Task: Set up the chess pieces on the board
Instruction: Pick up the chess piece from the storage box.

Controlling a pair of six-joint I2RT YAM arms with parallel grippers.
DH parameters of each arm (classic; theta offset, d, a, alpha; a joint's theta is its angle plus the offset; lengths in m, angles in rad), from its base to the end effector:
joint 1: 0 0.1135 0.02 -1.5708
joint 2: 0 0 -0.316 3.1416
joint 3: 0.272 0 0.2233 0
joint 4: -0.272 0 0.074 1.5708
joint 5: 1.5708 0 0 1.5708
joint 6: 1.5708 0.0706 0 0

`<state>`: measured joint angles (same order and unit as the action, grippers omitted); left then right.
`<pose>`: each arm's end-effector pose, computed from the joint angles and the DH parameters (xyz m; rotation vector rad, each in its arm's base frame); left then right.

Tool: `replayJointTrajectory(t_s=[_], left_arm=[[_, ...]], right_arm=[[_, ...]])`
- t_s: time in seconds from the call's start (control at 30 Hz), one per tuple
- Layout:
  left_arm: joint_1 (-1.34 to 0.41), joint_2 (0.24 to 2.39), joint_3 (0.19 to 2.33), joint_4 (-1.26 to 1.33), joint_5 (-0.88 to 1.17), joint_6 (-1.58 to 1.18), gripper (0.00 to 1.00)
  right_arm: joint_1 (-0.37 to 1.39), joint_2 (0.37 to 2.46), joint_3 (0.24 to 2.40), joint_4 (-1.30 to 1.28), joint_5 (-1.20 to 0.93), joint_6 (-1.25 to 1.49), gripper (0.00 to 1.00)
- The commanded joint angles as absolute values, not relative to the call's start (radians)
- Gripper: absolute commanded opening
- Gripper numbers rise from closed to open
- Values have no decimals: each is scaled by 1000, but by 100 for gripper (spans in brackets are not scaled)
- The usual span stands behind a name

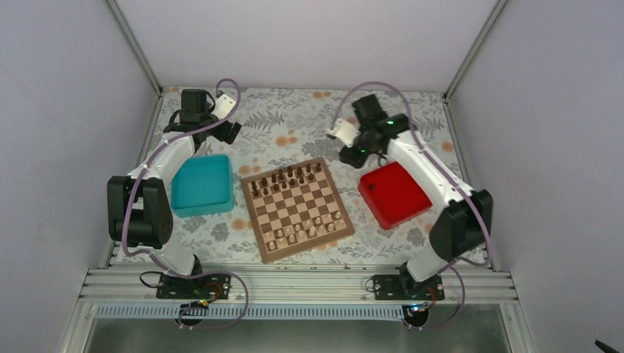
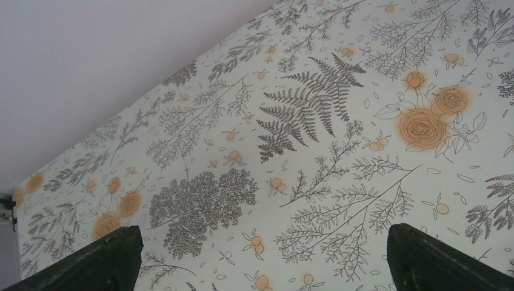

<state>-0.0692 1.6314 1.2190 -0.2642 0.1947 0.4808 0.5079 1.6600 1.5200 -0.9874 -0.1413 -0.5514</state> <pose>0.3701 -0.0393 0.3080 0.7060 2.1177 0.0053 0.2846 0.1698 0.3277 -1.3962 2.2999 0.1771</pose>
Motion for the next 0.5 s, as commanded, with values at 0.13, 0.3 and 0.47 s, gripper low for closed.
replayJointTrajectory(t_s=[0.13, 0.3, 0.47], left_arm=[[-71, 1597, 1219, -250, 206, 483, 100], [-70, 1597, 1223, -251, 205, 479, 100], [-70, 1596, 1224, -250, 200, 477, 100]], right_arm=[[231, 1501, 1242, -929, -72, -588, 45], [191, 1486, 1066, -821, -77, -607, 46], [159, 1515, 1006, -740, -79, -621, 45]])
